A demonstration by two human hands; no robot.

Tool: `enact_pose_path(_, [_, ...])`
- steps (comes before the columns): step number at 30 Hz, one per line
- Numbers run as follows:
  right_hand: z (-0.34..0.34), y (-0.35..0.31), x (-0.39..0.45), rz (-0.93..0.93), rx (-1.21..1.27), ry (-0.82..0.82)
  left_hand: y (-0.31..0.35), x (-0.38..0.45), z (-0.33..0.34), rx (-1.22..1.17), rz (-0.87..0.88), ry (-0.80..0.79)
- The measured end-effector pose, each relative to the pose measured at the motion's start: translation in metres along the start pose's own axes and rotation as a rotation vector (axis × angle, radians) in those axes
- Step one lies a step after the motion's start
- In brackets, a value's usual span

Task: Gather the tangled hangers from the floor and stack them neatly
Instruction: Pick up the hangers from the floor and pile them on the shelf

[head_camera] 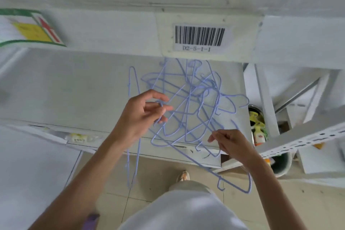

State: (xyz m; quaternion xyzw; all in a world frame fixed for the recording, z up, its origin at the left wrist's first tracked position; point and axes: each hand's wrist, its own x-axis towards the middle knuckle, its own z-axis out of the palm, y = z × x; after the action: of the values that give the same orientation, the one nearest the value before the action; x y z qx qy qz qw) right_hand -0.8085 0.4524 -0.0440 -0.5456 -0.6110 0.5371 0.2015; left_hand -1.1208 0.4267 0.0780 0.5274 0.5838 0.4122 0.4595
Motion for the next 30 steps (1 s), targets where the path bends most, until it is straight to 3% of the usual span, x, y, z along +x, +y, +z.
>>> enact_pose_path(4, [-0.002,0.001,-0.004,-0.006,0.011,-0.067,-0.009,0.008,-0.010,0.063,-0.011,-0.028])
enact_pose_path(8, [-0.013,0.011,-0.003,0.016,0.171,0.008,-0.011,0.016,-0.014,0.173,0.054,-0.059])
enact_pose_path(12, [-0.016,0.018,0.004,-0.037,0.482,0.168,-0.006,0.020,-0.013,0.318,0.137,-0.034])
enact_pose_path(15, [-0.004,0.013,0.020,-0.048,0.529,0.375,-0.007,0.027,-0.006,0.409,0.212,-0.049])
enact_pose_path(18, [0.013,0.003,0.045,0.053,0.374,0.466,-0.019,0.050,0.013,0.567,0.306,-0.077])
enact_pose_path(23, [0.026,-0.009,0.059,0.330,-0.199,0.592,-0.049,0.091,0.059,0.876,0.439,-0.136])
enact_pose_path(27, [0.038,-0.007,0.037,0.252,-0.347,0.677,-0.078,0.101,0.081,1.040,0.509,-0.274])
enact_pose_path(30, [0.042,-0.002,0.021,0.223,-0.474,0.688,-0.091,0.097,0.088,0.995,0.498,-0.315])
